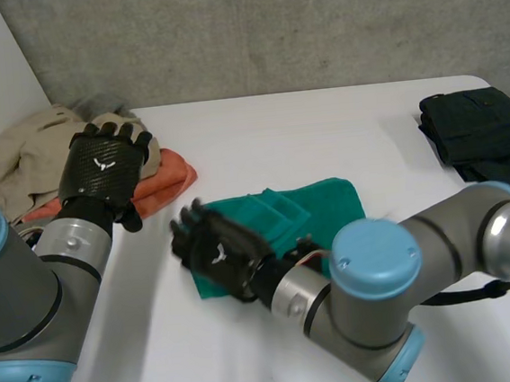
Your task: Fold the laundry.
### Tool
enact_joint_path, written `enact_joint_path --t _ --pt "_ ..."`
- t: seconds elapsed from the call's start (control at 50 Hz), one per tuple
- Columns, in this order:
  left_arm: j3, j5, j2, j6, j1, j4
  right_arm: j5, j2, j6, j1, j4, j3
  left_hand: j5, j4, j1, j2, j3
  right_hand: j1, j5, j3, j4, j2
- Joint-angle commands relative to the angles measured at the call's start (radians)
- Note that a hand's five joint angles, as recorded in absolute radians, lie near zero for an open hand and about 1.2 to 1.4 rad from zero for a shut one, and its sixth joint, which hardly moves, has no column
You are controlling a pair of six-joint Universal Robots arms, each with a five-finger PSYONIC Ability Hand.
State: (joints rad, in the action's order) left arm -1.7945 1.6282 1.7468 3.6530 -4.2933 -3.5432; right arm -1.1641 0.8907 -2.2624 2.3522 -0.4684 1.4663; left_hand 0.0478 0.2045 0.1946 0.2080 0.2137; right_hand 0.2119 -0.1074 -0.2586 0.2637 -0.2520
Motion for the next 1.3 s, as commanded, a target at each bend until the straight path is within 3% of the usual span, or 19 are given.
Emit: enact_joint_path --t 0.02,0.12,0.28,0.34,0.52,0.6,0.68,0.7,0.76,0.86,1.04,1.06,1.08,1.2,1.3 --pt "0.058 -0.002 0.025 -0.023 0.049 -0.006 -0.183 0.177 -0.334 -0.142 0.059 0.1 -0.048 -0.03 -0.02 -0.033 -0.039 -0.037 0.107 0.084 -0.089 0.077" --pt "0.133 -0.002 0.105 -0.076 0.153 -0.003 -0.177 0.283 -0.578 -0.243 0.117 0.205 -0.048 -0.03 -0.02 -0.033 -0.039 -0.037 0.107 0.084 -0.089 0.077" --pt "0.237 -0.044 0.29 -0.125 0.277 0.009 -0.161 0.263 -0.491 -0.361 0.178 0.305 -0.048 -0.03 -0.02 -0.033 -0.039 -0.037 0.107 0.084 -0.089 0.077" --pt "0.28 -0.077 0.365 -0.129 0.322 0.018 -0.163 0.255 -0.421 -0.373 0.177 0.321 -0.041 -0.023 -0.013 -0.027 -0.033 0.076 -0.006 -0.029 0.024 -0.035" --pt "0.409 -0.059 0.507 -0.119 0.316 0.112 -0.164 0.218 -0.376 -0.38 0.177 0.307 -0.035 -0.017 -0.008 -0.021 -0.027 0.459 -0.389 -0.413 0.408 -0.419" --pt "0.458 -0.021 0.543 -0.113 0.273 0.122 -0.167 0.208 -0.367 -0.373 0.175 0.305 -0.018 0.0 0.01 -0.003 -0.009 0.58 -0.51 -0.534 0.529 -0.54" --pt "0.506 0.117 0.56 -0.108 0.192 0.115 -0.169 0.205 -0.365 -0.373 0.172 0.304 0.032 0.05 0.06 0.047 0.041 0.733 -0.663 -0.686 0.681 -0.693" --pt "0.526 0.184 0.559 -0.099 0.152 0.115 -0.169 0.205 -0.365 -0.373 0.171 0.304 0.032 0.05 0.06 0.047 0.041 0.759 -0.689 -0.713 0.708 -0.719" --pt "0.547 0.245 0.565 -0.054 0.101 0.121 -0.174 0.206 -0.365 -0.373 0.168 0.304 0.032 0.05 0.06 0.047 0.041 0.783 -0.713 -0.736 0.731 -0.743" --pt "0.494 0.248 0.553 0.062 0.105 0.113 -0.18 0.206 -0.364 -0.369 0.159 0.307 -0.023 -0.005 0.004 -0.009 -0.015 0.78 -0.71 -0.734 0.729 -0.74" --pt "0.385 0.193 0.415 0.001 0.193 0.109 -0.195 0.205 -0.312 -0.37 0.152 0.316 -0.032 -0.014 -0.005 -0.018 -0.024 0.88 -0.81 -0.833 0.828 -0.839" --pt "0.374 0.19 0.409 -0.004 0.202 0.109 -0.206 0.205 -0.283 -0.375 0.149 0.319 -0.035 -0.017 -0.008 -0.021 -0.027 1.124 -1.054 -1.077 1.072 -1.084" --pt "0.356 0.186 0.393 -0.011 0.214 0.109 -0.212 0.205 -0.266 -0.378 0.148 0.321 -0.035 -0.017 -0.008 -0.021 -0.027 1.184 -1.114 -1.137 1.132 -1.144" --pt "0.282 0.185 0.307 -0.013 0.231 0.109 -0.267 0.221 -0.091 -0.393 0.152 0.309 -0.038 -0.02 -0.01 -0.024 -0.03 1.184 -1.114 -1.138 1.133 -1.144" --pt "0.233 0.182 0.237 -0.014 0.227 0.106 -0.307 0.243 0.18 -0.378 0.14 0.25 -0.041 -0.023 -0.013 -0.027 -0.033 1.184 -1.114 -1.138 1.133 -1.144"
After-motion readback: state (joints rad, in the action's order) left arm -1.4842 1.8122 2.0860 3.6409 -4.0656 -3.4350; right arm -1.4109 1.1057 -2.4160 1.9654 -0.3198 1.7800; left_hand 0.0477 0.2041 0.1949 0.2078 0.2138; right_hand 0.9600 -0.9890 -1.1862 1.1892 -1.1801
